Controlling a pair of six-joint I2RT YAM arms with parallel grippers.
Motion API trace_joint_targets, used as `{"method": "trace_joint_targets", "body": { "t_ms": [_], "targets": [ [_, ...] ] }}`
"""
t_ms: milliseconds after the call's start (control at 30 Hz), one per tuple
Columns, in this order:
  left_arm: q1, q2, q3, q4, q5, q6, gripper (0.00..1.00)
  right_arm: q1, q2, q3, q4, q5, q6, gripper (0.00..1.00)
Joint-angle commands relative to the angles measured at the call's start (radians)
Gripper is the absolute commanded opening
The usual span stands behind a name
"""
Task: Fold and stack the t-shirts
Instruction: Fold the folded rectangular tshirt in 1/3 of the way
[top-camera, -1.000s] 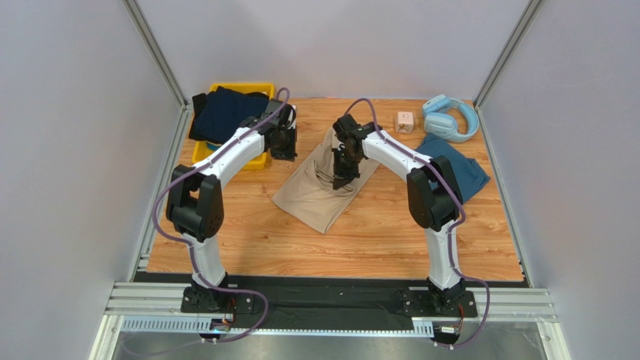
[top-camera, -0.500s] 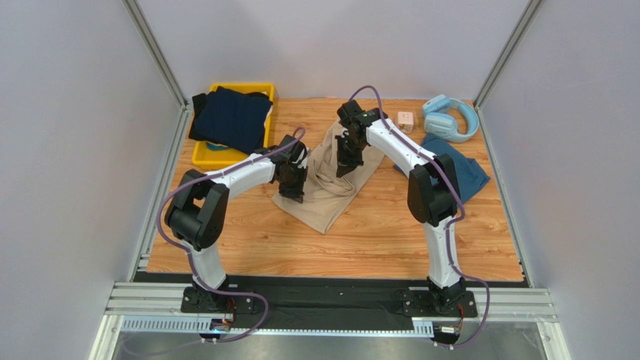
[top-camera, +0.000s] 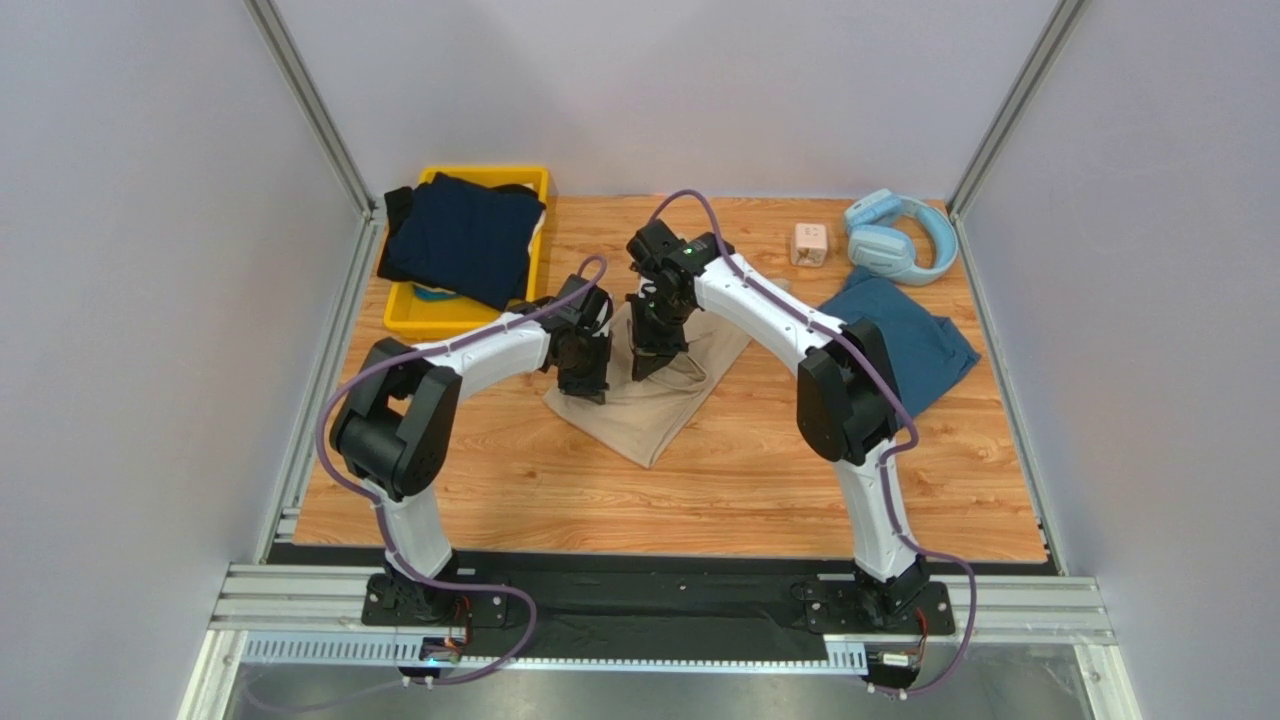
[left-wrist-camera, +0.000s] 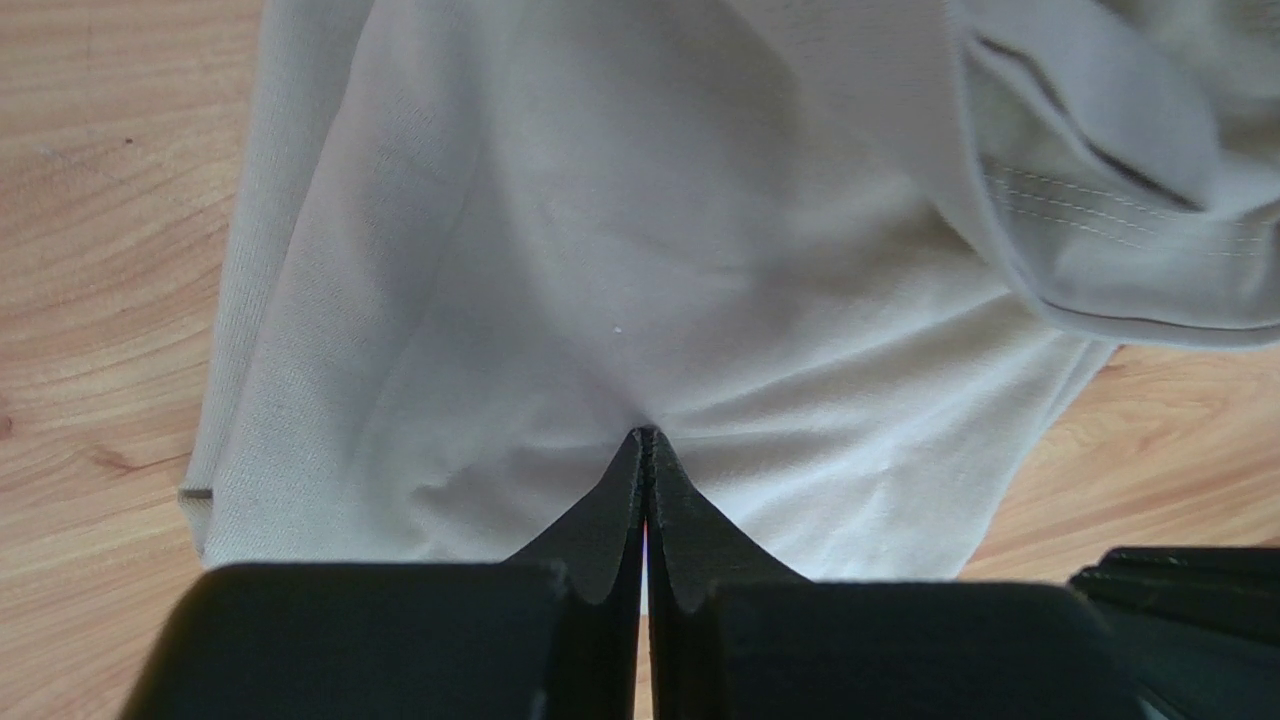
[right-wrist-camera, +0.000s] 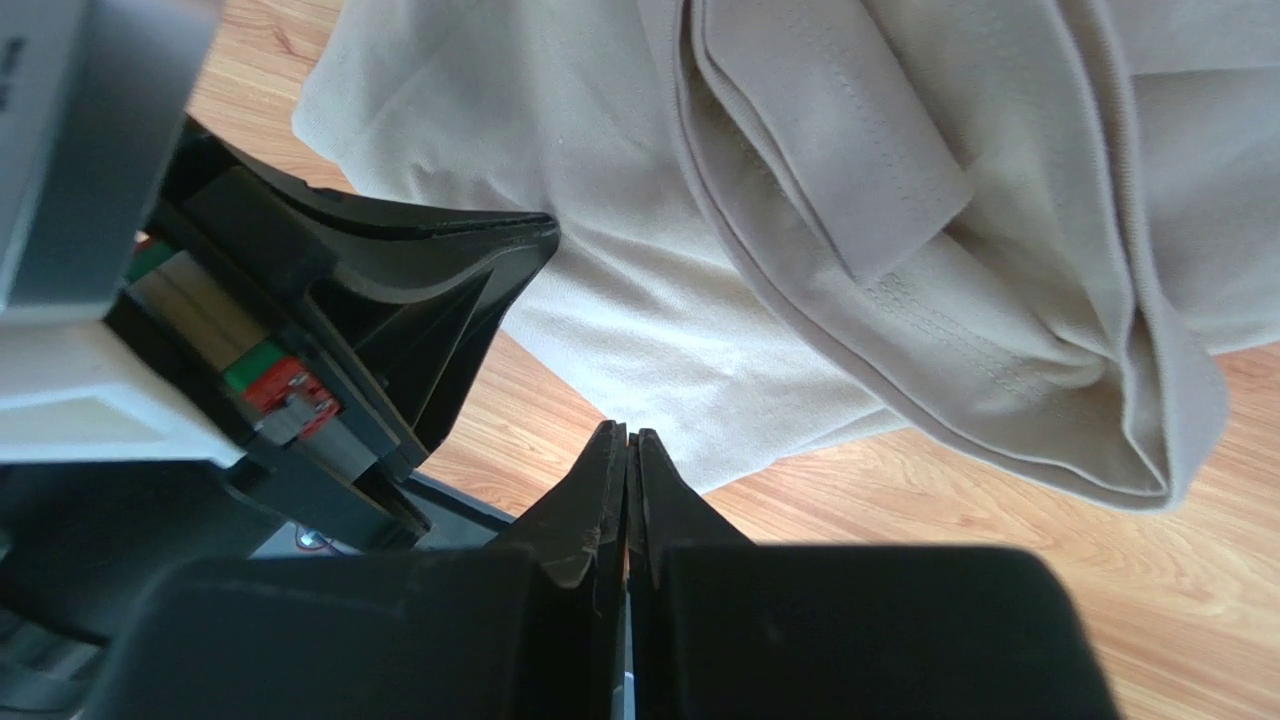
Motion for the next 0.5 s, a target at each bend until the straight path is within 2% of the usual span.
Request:
{"method": "trace_joint_targets", "body": {
  "t_ms": [0,200,467],
  "targets": [
    [0.001,0.021,-0.018,0.028,-0.035,-0.03,0.0,0.029,0.018,0.025,0.048,0.006,0.028,0.0],
    [0.001,0.047,-0.014,0.03,-0.02,-0.03,0.0,0.05,0.133,0.071,0.055,0.041,0.027,0.0],
    [0.001,0.052,-0.029,0.017,0.002,-0.004,0.0,0.043,0.242,0.195,-0.006,0.21,-0.039,0.0]
  ]
}}
